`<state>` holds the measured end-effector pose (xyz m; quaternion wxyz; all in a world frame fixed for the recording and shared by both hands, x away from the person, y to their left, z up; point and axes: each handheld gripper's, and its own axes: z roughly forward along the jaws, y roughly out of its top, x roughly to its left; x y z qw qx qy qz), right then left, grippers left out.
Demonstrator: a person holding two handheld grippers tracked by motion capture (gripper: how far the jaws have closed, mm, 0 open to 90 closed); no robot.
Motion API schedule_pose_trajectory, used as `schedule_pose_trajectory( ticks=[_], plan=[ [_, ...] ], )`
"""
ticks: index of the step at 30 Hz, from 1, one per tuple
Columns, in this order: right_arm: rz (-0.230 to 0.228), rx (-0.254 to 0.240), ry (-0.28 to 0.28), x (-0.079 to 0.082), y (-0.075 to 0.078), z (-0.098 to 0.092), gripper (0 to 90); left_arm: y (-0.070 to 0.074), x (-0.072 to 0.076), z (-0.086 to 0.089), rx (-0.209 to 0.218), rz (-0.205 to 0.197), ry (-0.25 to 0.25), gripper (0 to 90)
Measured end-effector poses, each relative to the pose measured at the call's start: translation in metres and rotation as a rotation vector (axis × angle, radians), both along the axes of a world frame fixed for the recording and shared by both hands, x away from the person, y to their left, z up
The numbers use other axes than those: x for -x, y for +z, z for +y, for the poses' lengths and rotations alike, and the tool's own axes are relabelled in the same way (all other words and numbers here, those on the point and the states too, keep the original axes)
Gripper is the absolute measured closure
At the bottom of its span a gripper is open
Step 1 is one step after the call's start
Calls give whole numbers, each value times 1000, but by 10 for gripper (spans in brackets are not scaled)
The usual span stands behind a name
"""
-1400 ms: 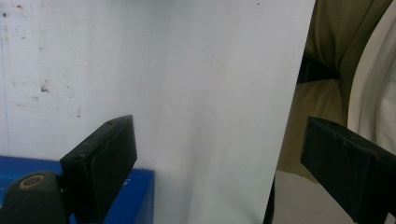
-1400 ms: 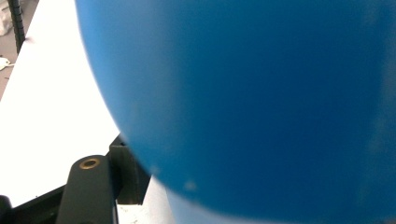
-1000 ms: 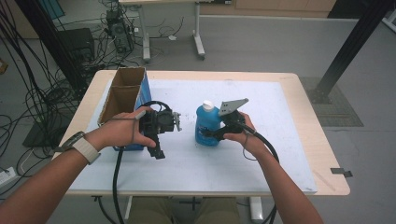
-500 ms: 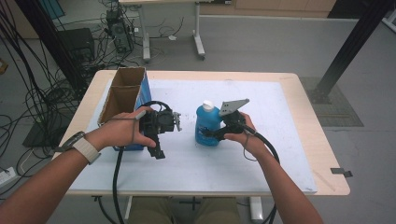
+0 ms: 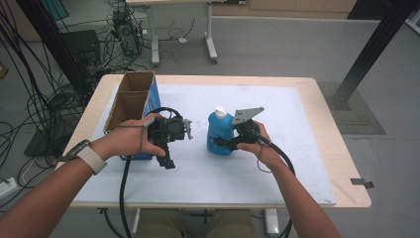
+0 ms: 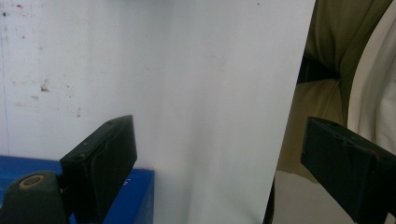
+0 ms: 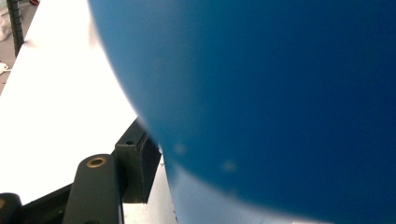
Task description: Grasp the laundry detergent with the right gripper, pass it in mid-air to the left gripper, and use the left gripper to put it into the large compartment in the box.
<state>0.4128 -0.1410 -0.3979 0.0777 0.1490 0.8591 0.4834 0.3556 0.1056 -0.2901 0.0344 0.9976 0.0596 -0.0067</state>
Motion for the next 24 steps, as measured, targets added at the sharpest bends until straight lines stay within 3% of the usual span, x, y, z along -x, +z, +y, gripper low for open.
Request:
schedule_pose_trajectory(
  ticks=[24],
  plan=[
    [-5, -7, 4, -2, -2, 3, 404, 0, 0, 1, -1, 1, 3, 111]
  ],
)
